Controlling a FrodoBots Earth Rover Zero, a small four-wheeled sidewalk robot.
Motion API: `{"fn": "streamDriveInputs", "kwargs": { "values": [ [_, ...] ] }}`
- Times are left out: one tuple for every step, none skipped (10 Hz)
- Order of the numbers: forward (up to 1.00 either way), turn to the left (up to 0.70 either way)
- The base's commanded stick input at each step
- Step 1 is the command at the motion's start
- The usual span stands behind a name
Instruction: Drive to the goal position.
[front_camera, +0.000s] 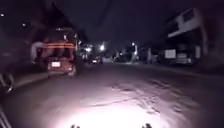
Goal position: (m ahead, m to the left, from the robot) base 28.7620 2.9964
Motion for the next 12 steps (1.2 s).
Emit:
{"fn": "streamDriveInputs", "kwargs": {
  "values": [
    [1.0,-0.11],
    [1.0,-0.22],
    [1.0,-0.4],
    [1.0,-0.4],
    [1.0,-0.17],
    [1.0,0.0],
    [1.0,0.0],
    [1.0,0.0],
    [1.0,0.0],
    [1.0,0.0],
    [1.0,0.0],
    [1.0,-0.03]
  ]
}}
